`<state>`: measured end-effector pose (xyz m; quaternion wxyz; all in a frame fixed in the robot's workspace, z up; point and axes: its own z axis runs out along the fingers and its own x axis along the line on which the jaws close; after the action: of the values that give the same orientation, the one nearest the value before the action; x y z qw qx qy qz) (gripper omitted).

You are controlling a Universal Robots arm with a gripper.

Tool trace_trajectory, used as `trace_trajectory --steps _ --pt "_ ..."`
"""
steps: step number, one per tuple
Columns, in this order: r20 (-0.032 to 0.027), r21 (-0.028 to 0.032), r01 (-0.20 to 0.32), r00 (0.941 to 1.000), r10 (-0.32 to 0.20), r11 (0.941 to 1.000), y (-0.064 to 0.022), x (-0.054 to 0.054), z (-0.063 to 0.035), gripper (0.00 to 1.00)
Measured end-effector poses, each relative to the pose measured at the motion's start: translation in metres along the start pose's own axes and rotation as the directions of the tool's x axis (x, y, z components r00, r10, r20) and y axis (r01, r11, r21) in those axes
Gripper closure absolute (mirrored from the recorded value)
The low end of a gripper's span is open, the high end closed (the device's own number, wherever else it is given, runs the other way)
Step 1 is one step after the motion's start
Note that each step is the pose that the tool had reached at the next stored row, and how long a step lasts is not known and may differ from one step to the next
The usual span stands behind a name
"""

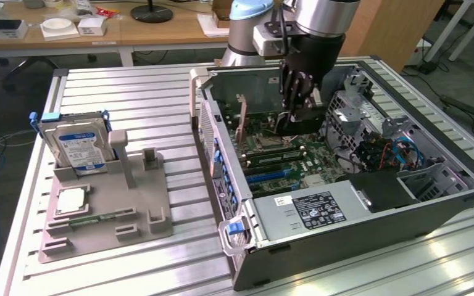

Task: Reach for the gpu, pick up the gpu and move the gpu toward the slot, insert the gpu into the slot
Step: 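Insert the gpu into the slot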

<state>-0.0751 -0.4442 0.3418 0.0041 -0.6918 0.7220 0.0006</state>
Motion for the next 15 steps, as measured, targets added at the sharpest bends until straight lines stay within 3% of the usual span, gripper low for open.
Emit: trace_trajectory --steps 15 --pt "-0.0001 -0.0001 0.0 1.0 0.0 1.0 0.0011 0.005 0.014 0.74"
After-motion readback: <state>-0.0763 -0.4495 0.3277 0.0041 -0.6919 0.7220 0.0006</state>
